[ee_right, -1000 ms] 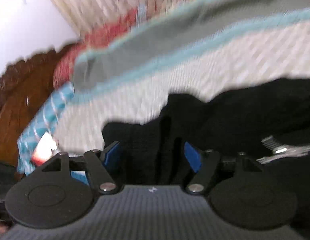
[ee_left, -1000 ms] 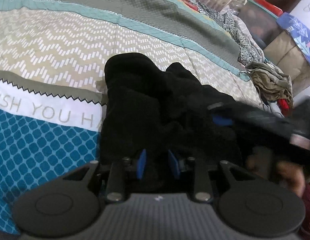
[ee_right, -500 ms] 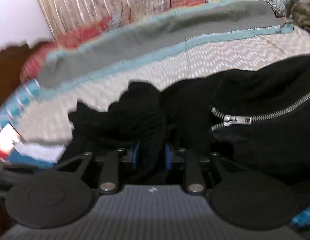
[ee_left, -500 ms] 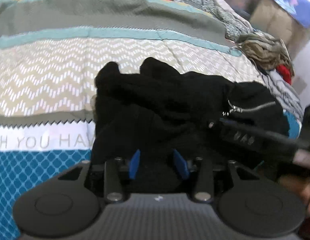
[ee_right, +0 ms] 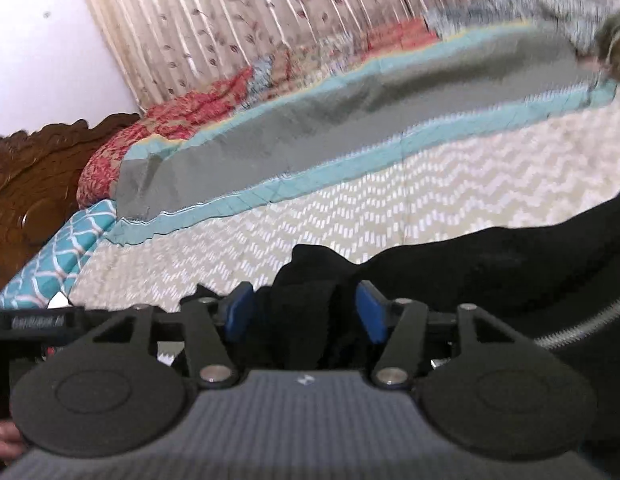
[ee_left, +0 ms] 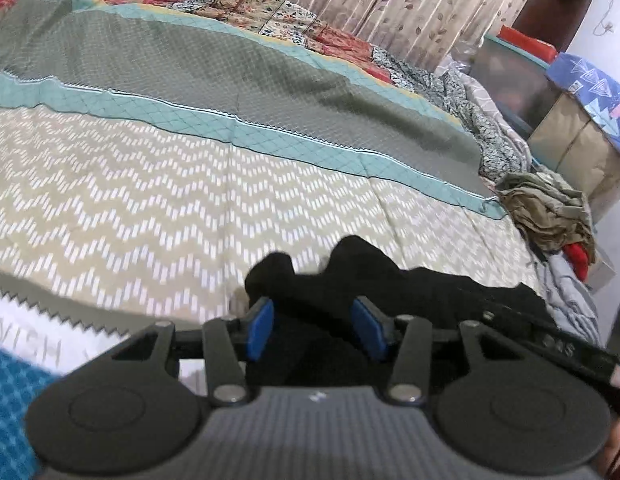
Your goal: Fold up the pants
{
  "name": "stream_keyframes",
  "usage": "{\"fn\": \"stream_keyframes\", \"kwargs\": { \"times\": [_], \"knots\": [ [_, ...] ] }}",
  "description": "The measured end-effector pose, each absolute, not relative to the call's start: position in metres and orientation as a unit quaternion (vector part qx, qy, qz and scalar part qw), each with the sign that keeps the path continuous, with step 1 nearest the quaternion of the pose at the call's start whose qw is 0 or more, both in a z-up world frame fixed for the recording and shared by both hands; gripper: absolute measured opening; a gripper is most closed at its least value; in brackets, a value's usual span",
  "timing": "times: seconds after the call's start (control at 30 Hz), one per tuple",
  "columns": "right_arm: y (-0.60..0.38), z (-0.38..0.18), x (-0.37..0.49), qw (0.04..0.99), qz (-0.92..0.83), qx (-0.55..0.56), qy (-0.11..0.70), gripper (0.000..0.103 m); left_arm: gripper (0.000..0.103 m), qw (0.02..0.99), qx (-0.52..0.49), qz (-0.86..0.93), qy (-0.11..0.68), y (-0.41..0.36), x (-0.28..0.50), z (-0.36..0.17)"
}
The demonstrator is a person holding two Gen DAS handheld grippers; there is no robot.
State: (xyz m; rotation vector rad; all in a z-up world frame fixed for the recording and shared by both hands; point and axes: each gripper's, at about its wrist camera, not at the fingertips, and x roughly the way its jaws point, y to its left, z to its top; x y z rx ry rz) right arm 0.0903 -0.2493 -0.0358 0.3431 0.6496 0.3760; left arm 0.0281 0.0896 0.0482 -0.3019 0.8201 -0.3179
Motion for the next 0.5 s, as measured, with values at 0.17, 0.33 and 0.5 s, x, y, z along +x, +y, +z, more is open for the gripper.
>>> {"fn": "stream_keyframes", "kwargs": {
  "times": [0.17,0.33,0.5],
  "knots": [
    [-0.241,-0.043,0.104,0.909,0.175,0.178,0.334,0.01,0.042,0.87,-0.162,-0.137,0.446,0.083,0.082,0.019],
    [-0.249,-0.047,0.097,0.932,0.081,0.167,0.313,0.014,0.042,0.858,-0.247,-0.117,0.435,0.082,0.118,0.014],
    [-0.256,-0.021,0.064,0.944,0.105,0.16,0.27,0.035,0.048,0.865,-0.248,-0.154,0.409,0.085,0.102,0.036]
  ]
}}
